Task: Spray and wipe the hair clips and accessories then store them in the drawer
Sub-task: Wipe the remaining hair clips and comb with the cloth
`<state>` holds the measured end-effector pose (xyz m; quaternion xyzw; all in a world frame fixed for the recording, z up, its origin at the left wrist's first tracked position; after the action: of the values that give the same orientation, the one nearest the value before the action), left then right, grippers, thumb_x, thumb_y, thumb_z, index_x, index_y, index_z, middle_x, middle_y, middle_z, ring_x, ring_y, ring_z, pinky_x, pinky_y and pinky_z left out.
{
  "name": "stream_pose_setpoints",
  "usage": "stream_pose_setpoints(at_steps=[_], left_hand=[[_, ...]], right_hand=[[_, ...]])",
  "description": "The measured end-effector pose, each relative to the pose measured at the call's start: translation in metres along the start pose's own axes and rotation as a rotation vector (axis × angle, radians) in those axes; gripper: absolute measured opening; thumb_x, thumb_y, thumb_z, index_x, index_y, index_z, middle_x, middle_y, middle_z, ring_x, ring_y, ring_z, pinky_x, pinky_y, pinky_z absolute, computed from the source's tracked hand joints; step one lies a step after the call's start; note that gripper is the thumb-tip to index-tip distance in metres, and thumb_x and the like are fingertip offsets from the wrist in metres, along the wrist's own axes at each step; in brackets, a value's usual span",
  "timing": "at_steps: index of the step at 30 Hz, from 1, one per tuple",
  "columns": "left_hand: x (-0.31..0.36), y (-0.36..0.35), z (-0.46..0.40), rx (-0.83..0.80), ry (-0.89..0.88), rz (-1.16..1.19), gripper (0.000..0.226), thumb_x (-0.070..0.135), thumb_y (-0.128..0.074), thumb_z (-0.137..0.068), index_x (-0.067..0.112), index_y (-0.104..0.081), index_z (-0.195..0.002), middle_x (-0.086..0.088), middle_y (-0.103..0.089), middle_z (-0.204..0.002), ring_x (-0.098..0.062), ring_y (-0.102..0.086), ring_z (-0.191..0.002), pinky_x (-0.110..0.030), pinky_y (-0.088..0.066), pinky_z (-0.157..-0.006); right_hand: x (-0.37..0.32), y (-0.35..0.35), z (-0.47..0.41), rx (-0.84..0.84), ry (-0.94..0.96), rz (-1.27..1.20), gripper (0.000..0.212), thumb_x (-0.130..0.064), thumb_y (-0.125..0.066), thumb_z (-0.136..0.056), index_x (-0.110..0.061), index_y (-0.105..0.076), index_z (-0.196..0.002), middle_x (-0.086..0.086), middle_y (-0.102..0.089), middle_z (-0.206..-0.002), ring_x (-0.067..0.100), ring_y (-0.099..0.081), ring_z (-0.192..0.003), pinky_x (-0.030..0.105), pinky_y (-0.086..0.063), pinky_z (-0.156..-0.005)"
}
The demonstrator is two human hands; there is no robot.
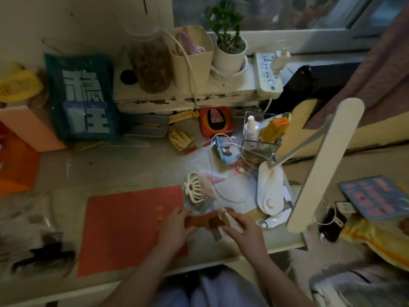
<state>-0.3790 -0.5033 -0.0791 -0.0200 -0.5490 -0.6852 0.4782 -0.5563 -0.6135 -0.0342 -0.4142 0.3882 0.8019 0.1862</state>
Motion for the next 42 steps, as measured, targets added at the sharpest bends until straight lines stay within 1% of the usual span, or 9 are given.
stream_pose_setpoints(at_steps=[7, 11, 16, 19, 23, 28, 33, 36, 42], left_hand=[[-0.002, -0.01, -0.005, 0.01, 0.073, -0.055, 0.044, 0.03, -0.074, -0.075, 0.027, -0.063, -0.116, 0.007, -0.05, -0.11, -0.013, -0.053, -0.101, -0.029, -0.046, -0.084], [-0.001, -0.012, -0.004, 0.026, 0.135, 0.015, 0.032, 0.024, -0.079, -0.069, 0.025, -0.069, -0.1, 0.01, -0.048, -0.1, -0.011, -0.053, -0.094, -0.027, -0.045, -0.081], [-0.004, -0.014, -0.001, 0.011, 0.164, 0.083, 0.026, 0.02, -0.081, -0.066, 0.02, -0.066, -0.088, 0.007, -0.055, -0.094, -0.012, -0.056, -0.088, -0.027, -0.045, -0.078], [-0.004, -0.013, 0.004, -0.003, 0.193, 0.158, 0.021, 0.019, -0.081, -0.066, 0.021, -0.064, -0.079, 0.007, -0.067, -0.082, -0.011, -0.062, -0.08, -0.029, -0.048, -0.072], [0.003, -0.002, 0.014, 0.014, 0.274, 0.351, 0.026, 0.014, -0.083, -0.063, 0.028, -0.061, -0.066, 0.011, -0.062, -0.065, -0.005, -0.057, -0.062, -0.021, -0.043, -0.061], [0.022, 0.03, 0.031, 0.042, 0.333, 0.708, 0.024, -0.007, -0.077, -0.066, 0.013, -0.066, -0.075, -0.007, -0.066, -0.071, -0.011, -0.064, -0.059, -0.018, -0.052, -0.056], [0.051, 0.081, 0.052, 0.151, 0.255, 0.945, 0.025, -0.015, -0.073, -0.066, 0.005, -0.07, -0.082, -0.015, -0.071, -0.072, -0.019, -0.069, -0.061, -0.023, -0.055, -0.054], [0.071, 0.112, 0.058, 0.19, 0.184, 0.995, 0.026, -0.016, -0.074, -0.064, 0.003, -0.072, -0.082, -0.011, -0.07, -0.064, -0.016, -0.068, -0.057, -0.024, -0.054, -0.051], [0.107, 0.169, 0.076, 0.196, 0.109, 0.992, 0.024, -0.006, -0.078, -0.066, 0.012, -0.075, -0.083, -0.012, -0.073, -0.072, -0.014, -0.069, -0.059, -0.019, -0.052, -0.049]], right_hand=[[0.011, 0.006, -0.003, -0.005, -0.023, -0.03, 0.035, -0.019, -0.078, -0.074, -0.032, -0.063, -0.102, -0.021, -0.062, -0.095, -0.008, -0.057, -0.09, 0.002, -0.04, -0.076], [0.01, 0.011, -0.004, -0.042, -0.031, -0.043, 0.035, -0.018, -0.077, -0.075, -0.034, -0.062, -0.103, -0.022, -0.063, -0.096, -0.012, -0.057, -0.091, 0.003, -0.041, -0.075], [0.006, 0.015, -0.003, -0.046, -0.044, -0.063, 0.036, -0.014, -0.075, -0.076, -0.035, -0.062, -0.102, -0.019, -0.064, -0.099, -0.004, -0.059, -0.094, 0.003, -0.042, -0.075], [0.004, 0.016, 0.0, -0.035, -0.043, -0.061, 0.034, -0.015, -0.075, -0.077, -0.029, -0.064, -0.106, -0.015, -0.066, -0.101, -0.003, -0.059, -0.094, 0.004, -0.043, -0.075], [-0.001, 0.018, 0.003, -0.008, -0.011, -0.065, 0.033, -0.017, -0.075, -0.076, -0.028, -0.067, -0.106, -0.014, -0.069, -0.101, -0.004, -0.06, -0.095, 0.008, -0.045, -0.077], [-0.025, 0.027, 0.004, 0.064, 0.049, -0.103, 0.03, -0.017, -0.074, -0.078, -0.03, -0.066, -0.104, -0.017, -0.069, -0.099, -0.007, -0.06, -0.093, 0.007, -0.046, -0.077], [-0.069, 0.048, -0.008, 0.19, 0.135, -0.155, 0.03, -0.02, -0.073, -0.079, -0.021, -0.068, -0.109, -0.012, -0.069, -0.101, 0.0, -0.061, -0.094, 0.01, -0.048, -0.073], [-0.107, 0.059, -0.013, 0.254, 0.243, -0.184, 0.033, -0.019, -0.073, -0.079, -0.022, -0.067, -0.111, -0.014, -0.068, -0.105, -0.001, -0.06, -0.099, 0.017, -0.049, -0.082], [-0.165, 0.083, -0.009, 0.383, 0.401, -0.325, 0.032, -0.013, -0.076, -0.075, -0.027, -0.068, -0.102, -0.014, -0.07, -0.097, 0.001, -0.062, -0.092, 0.026, -0.052, -0.079]])
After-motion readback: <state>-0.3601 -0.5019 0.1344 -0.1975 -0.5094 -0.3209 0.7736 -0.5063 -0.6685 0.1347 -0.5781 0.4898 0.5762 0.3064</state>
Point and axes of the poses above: each hand's wrist, its own z-axis away from the middle knuckle, its own y-axis out of the back of the hand, x = y × z, the point moved 2 cm from there along -z, towards the middle knuckle
